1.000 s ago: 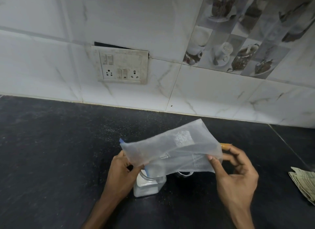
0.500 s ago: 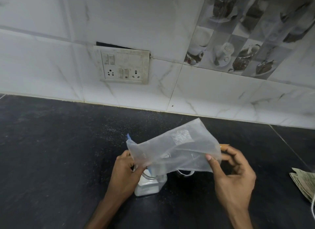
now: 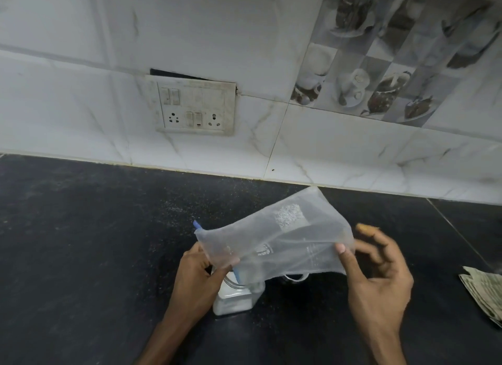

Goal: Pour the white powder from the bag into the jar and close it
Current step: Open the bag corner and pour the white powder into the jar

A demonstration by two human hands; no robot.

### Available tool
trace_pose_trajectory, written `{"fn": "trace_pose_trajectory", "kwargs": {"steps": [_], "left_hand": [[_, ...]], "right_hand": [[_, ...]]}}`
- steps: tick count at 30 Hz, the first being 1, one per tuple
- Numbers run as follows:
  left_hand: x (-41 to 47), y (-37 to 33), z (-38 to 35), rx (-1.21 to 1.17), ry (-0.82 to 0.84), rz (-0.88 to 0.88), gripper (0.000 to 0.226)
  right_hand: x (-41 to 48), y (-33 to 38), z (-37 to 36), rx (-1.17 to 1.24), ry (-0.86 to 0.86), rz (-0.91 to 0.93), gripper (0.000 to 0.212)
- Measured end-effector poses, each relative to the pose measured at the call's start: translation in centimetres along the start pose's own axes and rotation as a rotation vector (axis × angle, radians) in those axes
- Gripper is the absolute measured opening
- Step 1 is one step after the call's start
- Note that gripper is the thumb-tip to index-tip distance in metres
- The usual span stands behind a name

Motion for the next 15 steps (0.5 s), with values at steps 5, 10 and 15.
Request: {"fn": "trace_pose_trajectory", "kwargs": {"steps": [5,10,15], "left_hand": [[0.1,0.8,-0.2,0.007,0.011,-0.008,0.041],[0.3,0.7,-0.4,0.0,0.042,-0.016,0.054],[-0.1,-0.3,0.0,0.039,0.04,-0.065,0.031]], "right_hand": [[-1.8,-5.1,-0.8,0.265,0.138,-0.483,0.079],[-6.3,-7.1,-4.5,0.415,0.326,-0.684,0.081],[-5.4,-5.1,-5.5,0.255,0.202,-0.564,0.032]]}}
Point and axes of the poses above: each hand's wrist, its own x-axis towards the middle knuckle, its own z-axis out of the back of the hand, y = z × x, the point moved 5 cm from there along x, towards the middle knuckle, and after that the axes turned 8 degrees about -y, right-handed, at the moved point
